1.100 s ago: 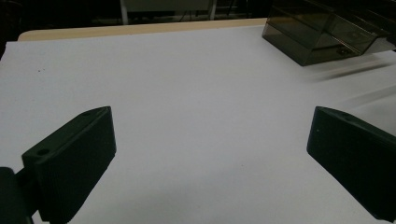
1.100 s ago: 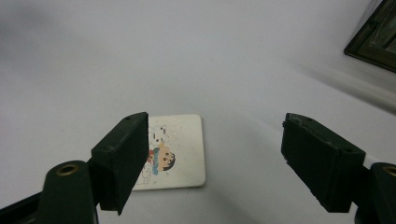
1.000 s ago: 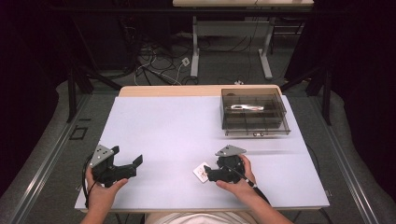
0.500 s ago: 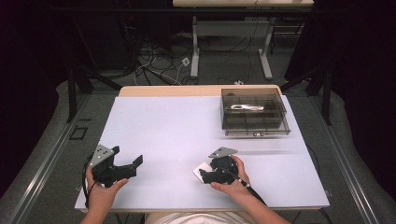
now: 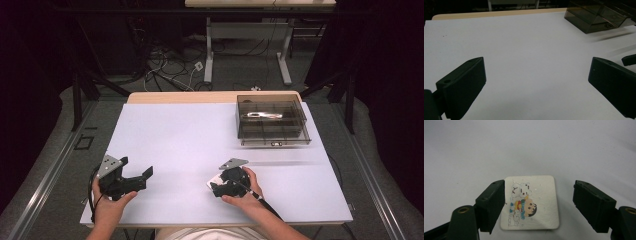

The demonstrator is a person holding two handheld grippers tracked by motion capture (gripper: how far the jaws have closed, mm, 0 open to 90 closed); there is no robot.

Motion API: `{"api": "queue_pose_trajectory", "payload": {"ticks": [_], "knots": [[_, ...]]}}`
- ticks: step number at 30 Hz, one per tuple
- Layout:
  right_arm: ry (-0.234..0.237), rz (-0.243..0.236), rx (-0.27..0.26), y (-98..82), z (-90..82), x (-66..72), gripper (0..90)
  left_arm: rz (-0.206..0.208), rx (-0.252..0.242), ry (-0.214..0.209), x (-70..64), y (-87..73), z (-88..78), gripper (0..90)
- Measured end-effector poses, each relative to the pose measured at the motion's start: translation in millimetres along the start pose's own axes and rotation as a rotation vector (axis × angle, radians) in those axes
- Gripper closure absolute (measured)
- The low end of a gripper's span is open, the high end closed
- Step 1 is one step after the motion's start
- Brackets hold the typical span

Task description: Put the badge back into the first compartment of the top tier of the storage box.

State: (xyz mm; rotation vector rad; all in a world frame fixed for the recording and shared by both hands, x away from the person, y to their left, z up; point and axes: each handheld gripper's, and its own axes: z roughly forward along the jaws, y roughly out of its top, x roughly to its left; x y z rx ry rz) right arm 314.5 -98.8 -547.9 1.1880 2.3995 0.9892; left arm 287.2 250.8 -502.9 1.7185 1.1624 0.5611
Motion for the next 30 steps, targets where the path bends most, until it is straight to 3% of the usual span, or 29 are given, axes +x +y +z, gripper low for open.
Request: {"api": "queue_pose_trajectory", "payload": {"ticks": [20, 30], "knots": [[0.004, -0.013, 0.044, -3.2, 8.4, 6.8, 26.5, 0.003, 0.011, -0.002, 1.3, -0.4, 0.8, 1.2], [-0.002, -0.027, 0.03, -3.8, 11.7, 9.9, 26.8, -0.004, 0.015, -0.004, 1.7, -0.7, 1.5, 1.4]]}}
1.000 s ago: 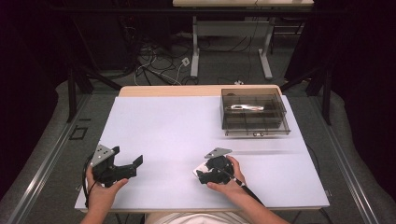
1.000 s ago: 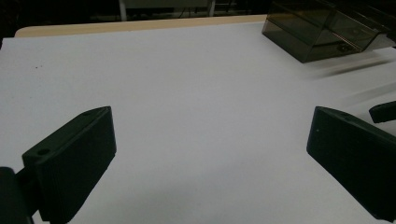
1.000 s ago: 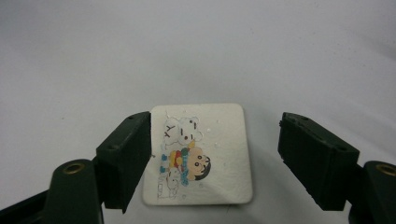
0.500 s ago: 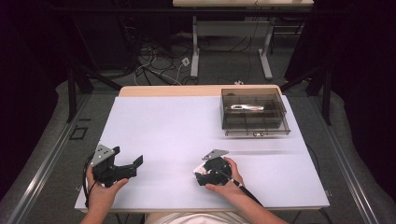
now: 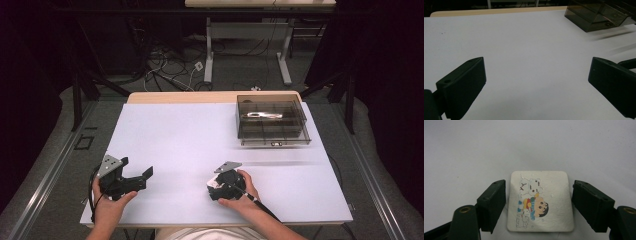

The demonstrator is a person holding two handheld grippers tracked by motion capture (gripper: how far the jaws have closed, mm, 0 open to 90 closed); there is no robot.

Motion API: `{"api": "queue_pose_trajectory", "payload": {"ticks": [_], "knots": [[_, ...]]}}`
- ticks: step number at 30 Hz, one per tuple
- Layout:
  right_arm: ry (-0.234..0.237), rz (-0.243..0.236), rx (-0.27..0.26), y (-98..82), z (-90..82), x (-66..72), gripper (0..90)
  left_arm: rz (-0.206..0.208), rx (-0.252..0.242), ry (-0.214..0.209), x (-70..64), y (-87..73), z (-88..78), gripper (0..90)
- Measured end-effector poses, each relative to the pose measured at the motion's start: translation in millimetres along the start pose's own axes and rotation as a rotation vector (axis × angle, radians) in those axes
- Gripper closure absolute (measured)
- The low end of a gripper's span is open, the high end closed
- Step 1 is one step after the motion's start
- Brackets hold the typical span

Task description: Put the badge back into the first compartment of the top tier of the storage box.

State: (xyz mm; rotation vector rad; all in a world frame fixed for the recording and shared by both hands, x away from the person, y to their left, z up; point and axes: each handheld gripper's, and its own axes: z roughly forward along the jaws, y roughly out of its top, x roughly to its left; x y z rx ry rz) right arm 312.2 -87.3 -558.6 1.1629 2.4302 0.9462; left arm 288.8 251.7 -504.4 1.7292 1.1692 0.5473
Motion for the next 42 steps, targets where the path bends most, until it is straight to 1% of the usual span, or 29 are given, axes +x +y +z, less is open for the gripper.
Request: {"api": "queue_pose_trajectory", "payload": {"ticks": [2, 3, 4, 5, 6, 7, 8, 10, 11, 13, 15, 16, 17, 18, 19, 25, 27, 30, 31, 32, 33, 37, 38, 39, 40, 42], "knots": [[-0.003, -0.011, -0.003, 0.1, 0.4, -0.2, 26.8, -0.002, 0.0, 0.001, -0.1, -0.1, 0.2, 1.5], [-0.005, -0.003, 0.014, 0.3, -0.7, 0.5, 26.9, 0.0, 0.003, 0.0, 0.1, -0.1, 0.2, 1.5], [-0.008, 0.002, 0.016, 0.5, -0.7, 1.1, 27.1, 0.005, 0.004, 0.003, 0.5, 0.0, 0.2, 1.5], [-0.01, 0.003, 0.0, 0.1, 0.4, 1.3, 27.2, 0.003, 0.004, 0.001, 0.4, 0.0, 0.3, 1.5], [-0.011, -0.003, 0.0, 0.2, 0.5, 1.1, 27.3, 0.002, 0.004, 0.002, 0.3, -0.1, 0.5, 1.5], [-0.011, 0.001, 0.015, 0.4, -0.4, 1.6, 27.6, 0.001, 0.005, 0.002, 0.3, -0.1, 0.6, 1.5], [-0.013, 0.003, 0.017, 0.7, -0.5, 1.8, 27.9, 0.001, 0.005, 0.001, 0.3, -0.1, 0.6, 1.5], [-0.016, -0.002, 0.003, 0.7, 0.7, 2.0, 28.4, -0.006, 0.004, -0.001, 0.0, -0.3, 0.8, 1.5], [-0.015, -0.004, 0.015, 1.1, 0.0, 2.4, 28.8, -0.005, 0.005, -0.001, 0.1, -0.3, 0.8, 1.5], [-0.016, -0.002, 0.008, 1.0, 0.6, 2.9, 29.3, -0.008, 0.005, -0.001, 0.2, -0.3, 1.0, 1.5], [-0.018, -0.003, 0.018, 1.4, -0.3, 3.4, 30.2, -0.004, 0.007, 0.001, 0.6, -0.4, 0.9, 1.7], [-0.019, -0.002, 0.005, 1.1, 0.5, 3.7, 30.6, -0.004, 0.009, 0.001, 0.7, -0.4, 1.0, 1.8], [-0.018, -0.001, 0.007, 1.1, 0.4, 3.8, 30.9, -0.008, 0.009, -0.001, 0.6, -0.6, 1.2, 1.8], [-0.018, -0.003, 0.027, 1.7, -1.0, 3.6, 31.3, -0.009, 0.009, -0.001, 0.6, -0.6, 1.2, 1.8], [-0.019, 0.001, 0.006, 1.1, 0.4, 3.8, 31.9, -0.009, 0.008, -0.001, 0.7, -0.6, 1.3, 1.8], [-0.023, -0.001, 0.018, 1.9, -0.4, 2.9, 32.9, -0.005, 0.01, 0.001, 1.0, -0.5, 1.4, 2.1], [-0.026, 0.006, 0.005, 2.0, 0.8, 3.6, 32.9, -0.006, 0.01, 0.001, 1.1, -0.5, 1.4, 2.1], [-0.03, 0.01, 0.005, 2.1, 0.7, 3.7, 32.9, -0.012, 0.01, -0.001, 1.0, -0.7, 1.6, 2.5], [-0.03, 0.009, 0.018, 2.4, -0.2, 3.5, 32.9, -0.014, 0.012, -0.001, 1.0, -0.8, 1.6, 2.5], [-0.032, 0.011, 0.005, 2.1, 0.7, 3.8, 32.9, -0.013, 0.01, 0.0, 1.1, -0.8, 1.6, 2.6], [-0.031, 0.014, 0.005, 2.1, 0.8, 4.1, 32.9, -0.015, 0.012, -0.001, 1.0, -0.9, 1.4, 2.7], [-0.036, 0.016, 0.002, 1.9, 0.7, 4.3, 32.9, -0.009, 0.012, 0.002, 1.5, -0.7, 0.9, 2.9], [-0.036, 0.016, 0.014, 2.2, -0.2, 4.2, 32.9, -0.005, 0.015, 0.002, 1.8, -0.7, 0.8, 2.9], [-0.037, 0.017, 0.014, 2.2, -0.2, 4.2, 32.9, -0.002, 0.012, 0.002, 2.0, -0.6, 1.0, 2.9], [-0.04, 0.019, 0.001, 1.8, 0.7, 4.1, 32.9, -0.003, 0.012, 0.002, 2.0, -0.6, 1.0, 2.9], [-0.046, 0.03, 0.015, 2.4, -0.5, 4.1, 32.9, -0.002, 0.012, 0.004, 2.0, -0.6, 1.0, 2.9]]}}
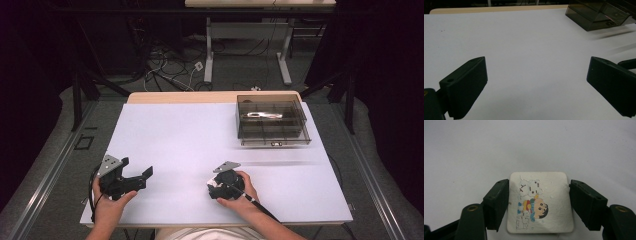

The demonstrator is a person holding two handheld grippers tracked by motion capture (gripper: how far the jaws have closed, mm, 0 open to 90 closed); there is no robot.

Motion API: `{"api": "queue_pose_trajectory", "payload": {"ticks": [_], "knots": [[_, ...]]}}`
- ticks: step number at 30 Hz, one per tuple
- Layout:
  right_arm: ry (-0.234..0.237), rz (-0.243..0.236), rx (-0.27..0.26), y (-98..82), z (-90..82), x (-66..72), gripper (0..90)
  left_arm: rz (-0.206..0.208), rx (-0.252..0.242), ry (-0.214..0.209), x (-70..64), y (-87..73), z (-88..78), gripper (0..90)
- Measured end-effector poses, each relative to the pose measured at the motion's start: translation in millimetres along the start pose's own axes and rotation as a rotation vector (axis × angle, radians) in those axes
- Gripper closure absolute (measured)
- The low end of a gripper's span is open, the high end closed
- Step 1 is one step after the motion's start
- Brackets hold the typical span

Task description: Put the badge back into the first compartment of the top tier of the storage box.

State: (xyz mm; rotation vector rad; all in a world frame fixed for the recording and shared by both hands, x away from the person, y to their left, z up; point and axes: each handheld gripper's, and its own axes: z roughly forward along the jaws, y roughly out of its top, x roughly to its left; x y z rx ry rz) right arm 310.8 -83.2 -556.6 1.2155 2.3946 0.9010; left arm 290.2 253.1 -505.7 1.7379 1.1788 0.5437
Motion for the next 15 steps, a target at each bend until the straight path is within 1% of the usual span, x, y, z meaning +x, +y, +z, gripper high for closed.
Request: {"api": "queue_pose_trajectory", "payload": {"ticks": [3, 4, 5, 6, 7, 10, 11, 13, 14, 15], "knots": [[-0.005, 0.011, -0.019, -0.3, 0.4, -1.1, 32.9, -0.003, -0.003, 0.004, 0.0, -0.1, 0.2, 2.9], [-0.006, 0.014, -0.02, -0.1, 0.0, -1.5, 32.9, -0.003, -0.003, 0.005, 0.1, -0.1, 0.1, 2.9], [-0.009, 0.019, -0.009, 0.5, -1.2, -1.9, 32.9, -0.002, -0.004, 0.007, 0.2, 0.0, 0.1, 2.9], [-0.007, 0.022, -0.012, 0.6, -1.4, -2.3, 32.9, -0.003, -0.005, 0.009, 0.2, -0.1, 0.0, 2.9], [-0.008, 0.028, -0.029, 0.5, -0.9, -2.9, 32.9, -0.003, -0.005, 0.01, 0.2, -0.1, 0.0, 2.9], [-0.008, 0.042, -0.02, 1.5, -3.2, -4.4, 32.9, -0.004, -0.004, 0.011, 0.4, 0.0, -0.1, 2.9], [-0.006, 0.053, -0.036, 1.3, -2.6, -4.9, 32.9, -0.004, -0.004, 0.011, 0.4, 0.0, -0.1, 3.0], [-0.007, 0.063, -0.045, 1.5, -2.6, -5.7, 32.9, -0.004, -0.004, 0.011, 0.4, 0.0, -0.2, 2.9], [-0.01, 0.068, -0.021, 2.6, -4.8, -6.2, 32.9, -0.004, -0.004, 0.011, 0.3, 0.1, -0.2, 2.9], [-0.009, 0.075, -0.039, 2.4, -4.1, -6.3, 32.9, -0.008, -0.004, 0.009, 0.1, 0.0, -0.1, 2.9]]}}
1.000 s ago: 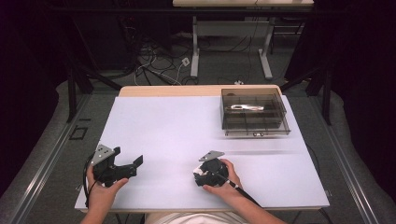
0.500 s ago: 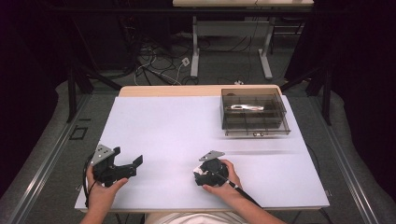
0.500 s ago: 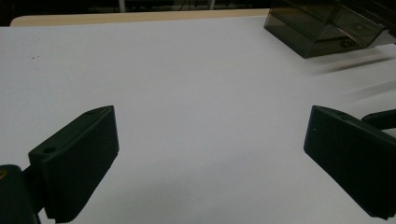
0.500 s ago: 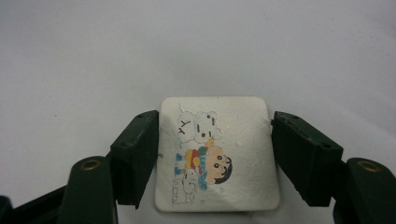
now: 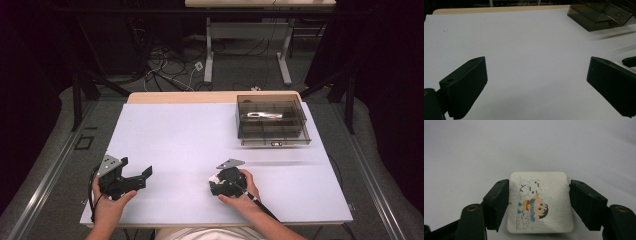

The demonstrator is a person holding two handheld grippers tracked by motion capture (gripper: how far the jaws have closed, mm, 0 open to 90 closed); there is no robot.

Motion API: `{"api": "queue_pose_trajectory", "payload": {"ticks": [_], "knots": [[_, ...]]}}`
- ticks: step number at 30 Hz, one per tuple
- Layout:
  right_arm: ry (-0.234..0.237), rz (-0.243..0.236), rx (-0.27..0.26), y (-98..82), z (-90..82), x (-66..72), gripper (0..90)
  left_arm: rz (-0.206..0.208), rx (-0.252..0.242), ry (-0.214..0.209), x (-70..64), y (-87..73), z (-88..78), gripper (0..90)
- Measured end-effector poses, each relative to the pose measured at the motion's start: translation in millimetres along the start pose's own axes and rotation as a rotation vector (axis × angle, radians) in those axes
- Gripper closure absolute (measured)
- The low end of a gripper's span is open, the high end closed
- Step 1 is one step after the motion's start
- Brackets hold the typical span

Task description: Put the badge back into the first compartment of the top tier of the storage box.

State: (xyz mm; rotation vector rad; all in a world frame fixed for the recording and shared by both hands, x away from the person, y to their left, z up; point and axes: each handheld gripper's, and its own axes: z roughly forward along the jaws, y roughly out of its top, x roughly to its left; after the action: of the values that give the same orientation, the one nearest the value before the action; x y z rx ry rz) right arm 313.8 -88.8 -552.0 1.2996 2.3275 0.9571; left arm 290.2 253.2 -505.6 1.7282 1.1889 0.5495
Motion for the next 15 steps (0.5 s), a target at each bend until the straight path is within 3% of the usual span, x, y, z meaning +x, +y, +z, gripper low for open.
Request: {"api": "queue_pose_trajectory", "payload": {"ticks": [15], "knots": [[-0.024, 0.046, -0.016, 7.0, -4.3, -4.4, 32.9, 0.003, 0.002, 0.012, 0.3, 0.3, -0.5, 2.9]]}}
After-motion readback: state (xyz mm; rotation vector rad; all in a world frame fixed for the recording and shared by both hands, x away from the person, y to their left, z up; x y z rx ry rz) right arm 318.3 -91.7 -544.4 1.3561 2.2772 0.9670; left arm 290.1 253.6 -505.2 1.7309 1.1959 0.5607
